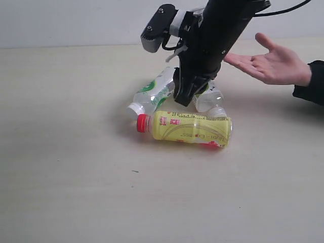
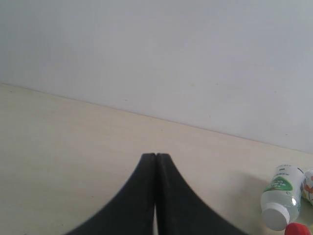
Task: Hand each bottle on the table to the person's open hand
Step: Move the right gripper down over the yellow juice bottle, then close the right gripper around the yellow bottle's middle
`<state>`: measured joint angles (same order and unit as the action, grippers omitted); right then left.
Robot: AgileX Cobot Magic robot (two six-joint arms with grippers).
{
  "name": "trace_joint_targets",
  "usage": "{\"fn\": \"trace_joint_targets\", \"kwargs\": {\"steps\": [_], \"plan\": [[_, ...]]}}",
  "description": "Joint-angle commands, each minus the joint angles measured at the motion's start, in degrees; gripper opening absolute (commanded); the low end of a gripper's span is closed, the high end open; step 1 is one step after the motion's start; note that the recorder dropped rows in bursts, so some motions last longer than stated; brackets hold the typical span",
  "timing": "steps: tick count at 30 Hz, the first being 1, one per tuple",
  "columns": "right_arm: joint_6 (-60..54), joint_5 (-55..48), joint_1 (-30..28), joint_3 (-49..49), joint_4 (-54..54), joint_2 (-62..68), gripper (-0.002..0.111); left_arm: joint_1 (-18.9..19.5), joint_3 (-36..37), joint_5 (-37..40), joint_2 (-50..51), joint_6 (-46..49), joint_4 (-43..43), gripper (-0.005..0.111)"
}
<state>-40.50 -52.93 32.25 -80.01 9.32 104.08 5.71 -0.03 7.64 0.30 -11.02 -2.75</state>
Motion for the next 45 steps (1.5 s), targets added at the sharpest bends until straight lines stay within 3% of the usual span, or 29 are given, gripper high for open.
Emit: {"fn": "trace_joint_targets", "kwargs": {"steps": [1, 7, 17, 45], "plan": [[-4.6, -2.0, 0.1, -0.4, -0.2, 2.0, 0.049, -0.2, 0.0, -0.1, -0.3, 0.1, -0.2, 0.0], [-7.1, -2.5, 0.1, -0.4, -0.2, 5.8, 0.065, -0.2, 0.0, -0.1, -0.3, 0.1, -0.2, 0.0], [-10.4, 0.7, 0.1, -0.4, 1.2, 7.6, 0.076, -0.2, 0.0, -0.1, -0.3, 0.1, -0.2, 0.0], [-13.2, 5.3, 0.1, -0.4, 2.7, 15.9, 0.076, -0.2, 0.0, -0.1, -0.3, 0.1, -0.2, 0.0]]}}
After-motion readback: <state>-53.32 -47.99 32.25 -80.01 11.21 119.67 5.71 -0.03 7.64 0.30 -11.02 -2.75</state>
